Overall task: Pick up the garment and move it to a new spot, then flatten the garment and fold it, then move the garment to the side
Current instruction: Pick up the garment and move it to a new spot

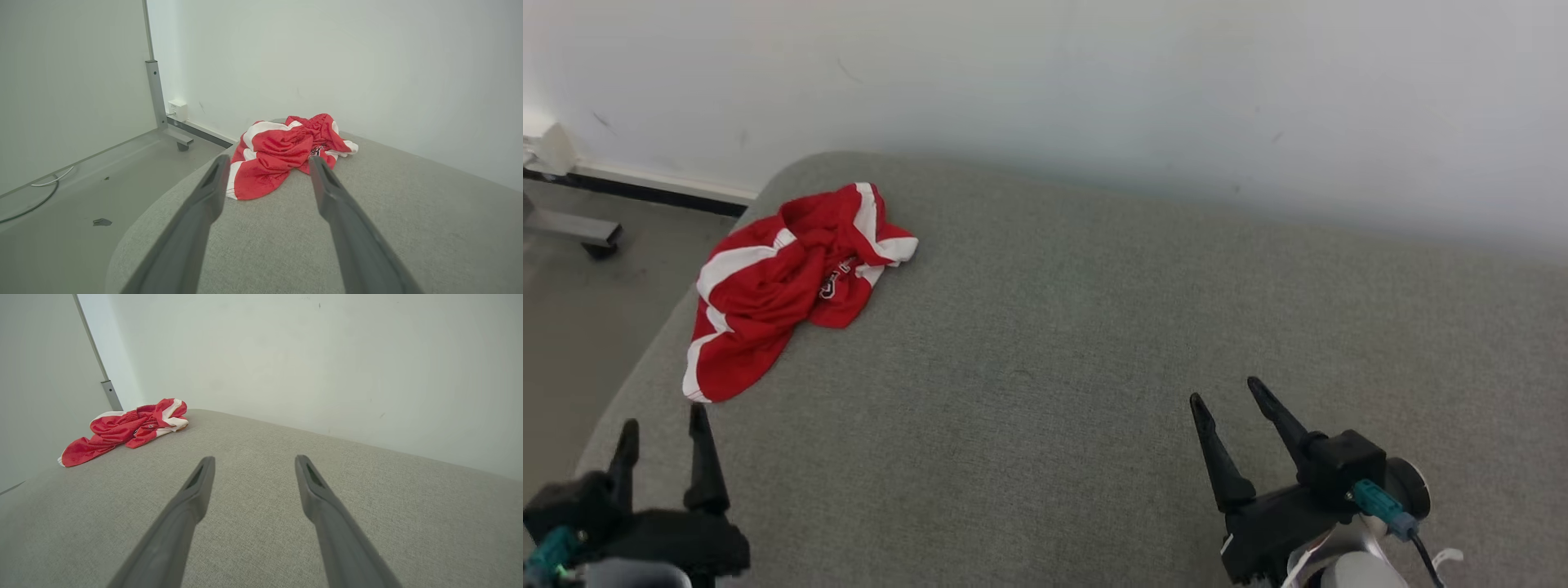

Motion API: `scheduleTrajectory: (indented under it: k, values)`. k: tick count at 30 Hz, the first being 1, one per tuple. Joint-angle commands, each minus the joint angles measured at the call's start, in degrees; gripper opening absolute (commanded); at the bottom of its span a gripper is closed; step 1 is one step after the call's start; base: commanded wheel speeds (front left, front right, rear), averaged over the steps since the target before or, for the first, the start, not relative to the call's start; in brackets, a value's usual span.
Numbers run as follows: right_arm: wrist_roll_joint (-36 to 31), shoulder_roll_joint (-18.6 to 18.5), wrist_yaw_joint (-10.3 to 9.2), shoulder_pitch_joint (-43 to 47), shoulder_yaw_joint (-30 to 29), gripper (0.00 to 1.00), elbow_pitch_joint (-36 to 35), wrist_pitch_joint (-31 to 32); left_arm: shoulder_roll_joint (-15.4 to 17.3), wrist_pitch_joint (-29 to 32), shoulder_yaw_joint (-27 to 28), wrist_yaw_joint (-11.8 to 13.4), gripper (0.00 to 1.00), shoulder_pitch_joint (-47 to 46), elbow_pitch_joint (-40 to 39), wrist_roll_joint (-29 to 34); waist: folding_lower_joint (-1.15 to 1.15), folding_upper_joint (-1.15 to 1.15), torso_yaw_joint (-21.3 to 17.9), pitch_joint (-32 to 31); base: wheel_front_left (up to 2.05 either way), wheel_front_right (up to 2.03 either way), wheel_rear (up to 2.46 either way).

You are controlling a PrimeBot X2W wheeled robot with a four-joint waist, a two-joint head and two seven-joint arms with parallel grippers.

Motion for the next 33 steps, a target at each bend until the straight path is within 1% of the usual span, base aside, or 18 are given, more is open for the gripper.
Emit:
scheduleTrajectory:
  k: [1, 3, 5, 8, 10, 12, 14, 17, 18, 19, 22, 25, 29, 31, 33]
  values:
    - [-0.2, -0.9, -0.16, -1.4, 0.4, 1.00, -1.1, 0.5, 0.8, -0.1, 0.4, -0.2, 1.00, -3.3, 1.2, -0.9, -0.01, -0.01, -3.8, 7.1, 0.00, 0.00, 0.00]
    - [-0.4, -1.5, -0.16, -3.2, 1.3, 1.00, -2.6, 0.9, 1.6, 0.2, 0.5, -0.5, 1.00, -7.4, 3.0, -1.1, -0.01, -0.01, -5.2, 10.0, 0.00, 0.00, 0.00]
    - [-0.6, -2.1, -0.16, -5.0, 2.6, 1.00, -4.0, 1.6, 3.2, 0.8, 1.6, -1.0, 1.00, -11.2, 5.5, -2.3, -0.01, -0.01, -7.0, 13.1, 0.00, 0.00, 0.00]
    - [-0.4, -2.7, -0.16, -7.6, 4.3, 1.00, -5.9, 2.2, 4.6, 2.4, 3.0, -1.4, 1.00, -16.9, 8.3, -4.5, -0.01, -0.01, -9.2, 17.5, 0.00, 0.00, 0.00]
    - [-0.2, -3.0, -0.16, -9.2, 5.5, 1.00, -7.0, 2.4, 6.1, 4.4, 4.2, -1.9, 1.00, -20.2, 10.4, -6.1, -0.01, -0.01, -10.7, 20.3, 0.00, 0.00, 0.00]
    - [-0.1, -3.4, -0.16, -10.4, 6.1, 1.00, -8.0, 2.5, 6.9, 6.5, 5.2, -2.3, 1.00, -23.4, 12.0, -8.2, -0.01, -0.01, -11.7, 22.8, 0.00, 0.00, 0.00]
    - [0.0, -3.6, -0.16, -11.7, 6.7, 1.00, -9.1, 2.7, 8.6, 9.3, 6.2, -2.3, 1.00, -26.2, 13.6, -9.3, -0.01, -0.01, -12.9, 25.4, 0.00, 0.00, 0.00]
    - [-0.2, -3.9, -0.16, -13.4, 8.0, 1.00, -10.8, 2.8, 11.2, 14.4, 7.2, -1.4, 1.00, -29.8, 15.6, -10.8, -0.01, -0.01, -14.5, 29.0, 0.00, 0.00, 0.00]
    - [-0.2, -4.0, -0.16, -13.7, 8.2, 1.00, -11.3, 2.8, 11.7, 15.5, 7.7, -0.8, 1.00, -30.7, 15.9, -11.3, -0.01, -0.01, -14.9, 29.9, 0.00, 0.00, 0.00]
    - [-0.2, -4.0, -0.16, -13.7, 8.2, 1.00, -11.3, 2.8, 11.7, 15.5, 7.7, -0.8, 1.00, -30.7, 15.9, -11.3, -0.01, -0.01, -14.9, 29.9, 0.00, 0.00, 0.00]
    - [-0.1, -4.3, -0.16, -14.9, 8.5, 1.00, -12.9, 2.8, 13.6, 19.3, 9.8, 0.2, 1.00, -33.3, 16.5, -13.5, -0.01, -0.01, -16.2, 32.5, 0.00, 0.00, 0.00]
    - [-0.2, -4.2, -0.16, -15.5, 8.8, 1.00, -14.4, 2.9, 15.8, 24.6, 12.2, 1.5, 1.00, -35.7, 17.0, -16.2, -0.01, -0.01, -17.4, 34.9, 0.00, 0.00, 0.00]
    - [-0.5, -4.6, -0.16, -15.7, 8.3, 1.00, -16.2, 3.2, 17.8, 33.1, 15.8, 4.9, 1.00, -38.5, 17.3, -20.6, -0.01, -0.01, -18.2, 37.4, 0.00, 0.00, 0.00]
    - [-0.7, -4.7, -0.16, -15.4, 7.7, 1.00, -17.0, 3.2, 19.0, 36.2, 16.7, 7.5, 1.00, -39.0, 17.1, -21.3, -0.01, -0.01, -18.3, 38.2, 0.00, 0.00, 0.00]
    - [-0.9, -4.8, -0.16, -14.9, 7.1, 1.00, -17.4, 3.4, 19.2, 38.7, 16.8, 9.2, 1.00, -39.2, 16.5, -21.5, -0.01, -0.01, -18.3, 38.5, 0.00, 0.00, 0.00]
